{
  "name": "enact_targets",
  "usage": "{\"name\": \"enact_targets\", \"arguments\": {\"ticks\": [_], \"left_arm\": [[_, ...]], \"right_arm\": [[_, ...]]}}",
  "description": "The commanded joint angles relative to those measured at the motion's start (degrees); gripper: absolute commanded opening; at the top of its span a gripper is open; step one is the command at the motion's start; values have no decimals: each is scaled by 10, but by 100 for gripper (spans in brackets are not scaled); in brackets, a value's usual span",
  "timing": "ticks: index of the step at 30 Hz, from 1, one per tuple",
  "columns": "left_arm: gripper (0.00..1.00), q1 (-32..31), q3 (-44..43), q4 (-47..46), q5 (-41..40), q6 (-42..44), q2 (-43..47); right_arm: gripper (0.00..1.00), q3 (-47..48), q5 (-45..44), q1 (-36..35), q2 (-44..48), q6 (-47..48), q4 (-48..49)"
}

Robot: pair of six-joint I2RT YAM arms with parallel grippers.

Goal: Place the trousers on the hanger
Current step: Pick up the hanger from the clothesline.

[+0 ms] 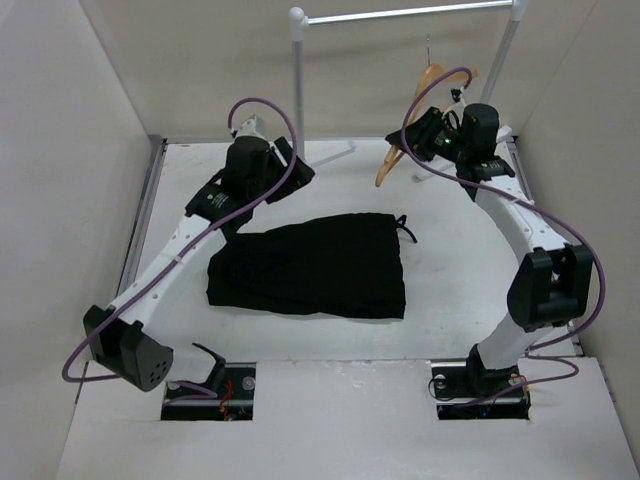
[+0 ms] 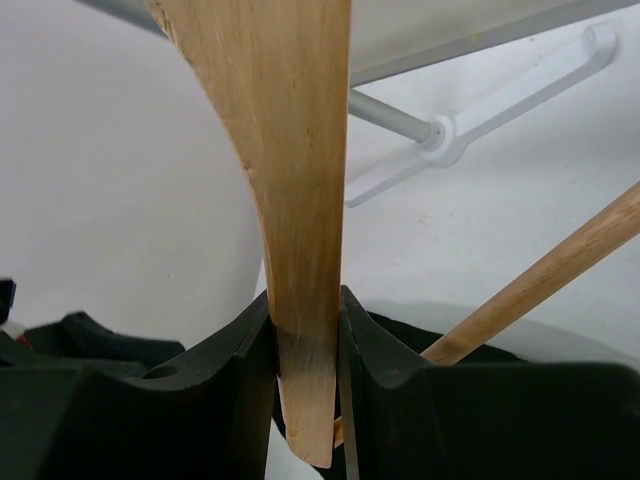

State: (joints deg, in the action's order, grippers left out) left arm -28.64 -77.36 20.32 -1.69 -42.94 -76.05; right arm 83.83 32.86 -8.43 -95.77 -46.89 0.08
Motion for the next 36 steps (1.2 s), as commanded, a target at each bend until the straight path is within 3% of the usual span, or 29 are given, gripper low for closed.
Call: {"name": "enact_targets", "arguments": {"ticks": [1,9,16,26,30,36], "left_arm": [[60,-22,-64,-9,9,28,-33],[61,-109,-243,-8,16,67,-173],[61,-160,-317,-5,20,80,-267],[61,-196,-328,-32,28,75,-330],[55,-210,-288,-69,20,67,-312],[47,-211,-301,-64,18,64,-347]], "right_arm": [[21,-12,31,-7,59,31,87],[19,-196,5,-35,154,46,62],[19,-325,-24,-49,267,57,2],[19,-394,-101,-120,328,76,-89],[19,-411,-110,-121,351,76,-103],[19,-421,-112,-133,369,75,-138]]}}
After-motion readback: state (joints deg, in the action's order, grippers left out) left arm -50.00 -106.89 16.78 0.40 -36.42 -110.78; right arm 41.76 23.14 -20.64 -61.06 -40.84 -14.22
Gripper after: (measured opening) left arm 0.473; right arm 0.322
